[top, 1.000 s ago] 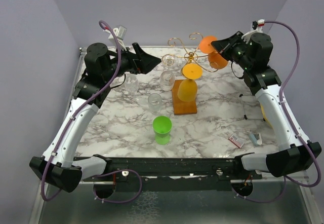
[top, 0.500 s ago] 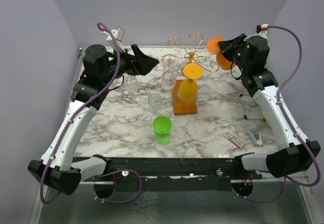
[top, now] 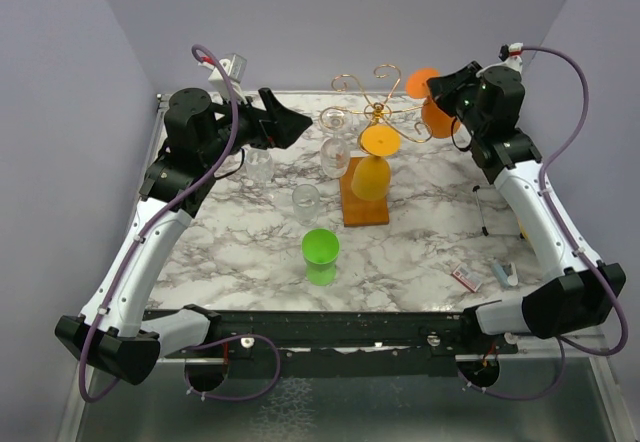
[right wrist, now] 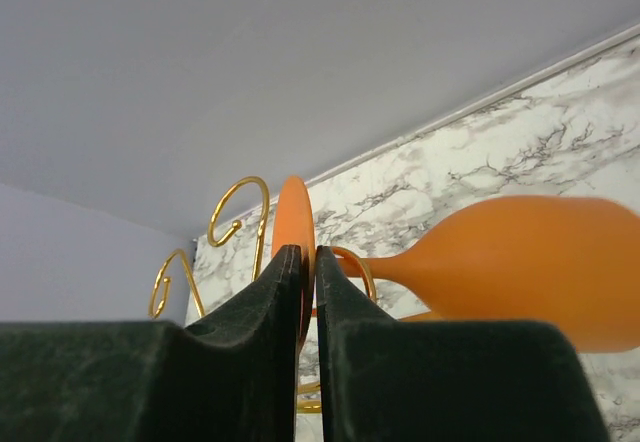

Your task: Place the wine glass upside down on the wine glass rack

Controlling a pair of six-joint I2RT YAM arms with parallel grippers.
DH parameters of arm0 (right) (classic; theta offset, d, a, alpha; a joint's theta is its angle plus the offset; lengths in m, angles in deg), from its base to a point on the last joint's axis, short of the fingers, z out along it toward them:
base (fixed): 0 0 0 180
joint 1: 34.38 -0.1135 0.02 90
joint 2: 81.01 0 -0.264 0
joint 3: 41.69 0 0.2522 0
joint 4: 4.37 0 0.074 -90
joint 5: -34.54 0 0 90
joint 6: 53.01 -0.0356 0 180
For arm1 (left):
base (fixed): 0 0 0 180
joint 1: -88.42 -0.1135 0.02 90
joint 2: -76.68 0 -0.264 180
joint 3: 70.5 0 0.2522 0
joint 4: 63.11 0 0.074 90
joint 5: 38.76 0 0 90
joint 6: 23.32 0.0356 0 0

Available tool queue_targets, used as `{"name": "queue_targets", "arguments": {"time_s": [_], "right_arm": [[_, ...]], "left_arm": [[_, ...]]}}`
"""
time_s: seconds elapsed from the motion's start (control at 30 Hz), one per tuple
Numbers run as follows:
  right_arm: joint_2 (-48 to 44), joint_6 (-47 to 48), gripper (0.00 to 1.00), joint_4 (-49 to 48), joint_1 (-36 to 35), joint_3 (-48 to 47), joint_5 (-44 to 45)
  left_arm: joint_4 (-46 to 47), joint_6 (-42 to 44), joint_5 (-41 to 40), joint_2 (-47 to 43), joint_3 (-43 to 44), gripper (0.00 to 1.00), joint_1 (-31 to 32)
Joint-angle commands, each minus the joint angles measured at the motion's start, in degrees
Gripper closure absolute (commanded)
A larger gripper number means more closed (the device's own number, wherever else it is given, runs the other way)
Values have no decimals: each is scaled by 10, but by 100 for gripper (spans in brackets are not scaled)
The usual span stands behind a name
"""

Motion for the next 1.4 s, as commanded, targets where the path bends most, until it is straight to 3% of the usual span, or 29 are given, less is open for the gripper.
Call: {"name": "queue_targets", "arguments": {"time_s": [0.0,0.17,0.47,0.67,0.97,1.2,1.27,1.37], "right_arm": [[17,17,81,-12,3,-23,9],[18,25,61,-5,3,-28,12],[-5,58,44,28,3,-24,49],[-38,86,39,52,3,-3,67],[-120,144,35,100,3,27,66],[-196,160,35,147,3,73,86],[-213,167,35,160,3,82,90],[-234,172,35,173,3,95,90]], "left_arm": [[-19,16,-22,-7,0,8,-3],[-31,26,-33,-10,-3,8,-3],[-55,45,-61,-14,-16,8,-3],[-73,58,-80,-20,-33,1,-3],[-107,91,-145,-42,-88,2,-3],[-160,70,-223,-22,-122,41,-3],[-160,59,-215,-17,-134,44,-3],[-158,55,-140,10,-138,42,-3]]}}
